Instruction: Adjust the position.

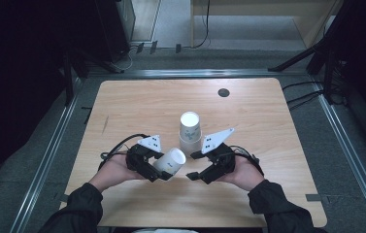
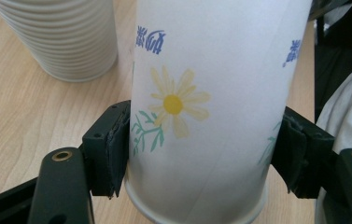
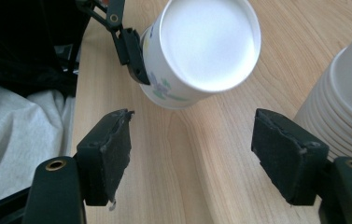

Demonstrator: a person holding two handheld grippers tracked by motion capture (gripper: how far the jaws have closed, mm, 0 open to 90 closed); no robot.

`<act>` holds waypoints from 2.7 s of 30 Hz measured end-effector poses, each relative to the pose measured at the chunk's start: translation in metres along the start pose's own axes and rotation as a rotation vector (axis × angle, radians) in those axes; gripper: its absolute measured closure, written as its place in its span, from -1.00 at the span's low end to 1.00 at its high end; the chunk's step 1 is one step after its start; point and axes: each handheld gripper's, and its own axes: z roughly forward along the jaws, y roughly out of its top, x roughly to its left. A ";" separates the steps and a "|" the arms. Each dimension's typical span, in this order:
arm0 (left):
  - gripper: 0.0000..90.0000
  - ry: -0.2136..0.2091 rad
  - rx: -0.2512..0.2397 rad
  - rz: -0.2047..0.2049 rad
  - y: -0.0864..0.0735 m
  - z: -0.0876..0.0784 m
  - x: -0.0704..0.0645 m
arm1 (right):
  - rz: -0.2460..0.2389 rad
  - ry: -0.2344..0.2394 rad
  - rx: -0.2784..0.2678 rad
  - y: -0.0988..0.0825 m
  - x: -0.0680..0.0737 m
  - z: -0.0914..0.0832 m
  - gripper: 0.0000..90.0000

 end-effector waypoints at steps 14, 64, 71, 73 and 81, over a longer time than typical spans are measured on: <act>-0.37 0.033 0.133 0.080 0.004 0.020 -0.013 | -0.033 0.004 0.036 0.002 0.005 0.014 -0.39; -0.93 0.001 -0.105 0.033 0.006 -0.001 -0.016 | -0.023 0.056 -0.085 0.010 -0.002 -0.017 -0.22; -0.93 0.006 -0.184 0.010 0.004 -0.007 -0.019 | -0.027 0.085 -0.129 0.016 -0.003 -0.020 -0.22; -0.93 -0.001 -0.208 0.002 0.004 -0.008 -0.019 | -0.029 0.093 -0.135 0.017 -0.003 -0.018 -0.22; -0.70 -0.055 -0.283 -0.010 0.002 -0.011 -0.018 | -0.015 0.140 -0.163 0.024 -0.001 -0.010 -0.22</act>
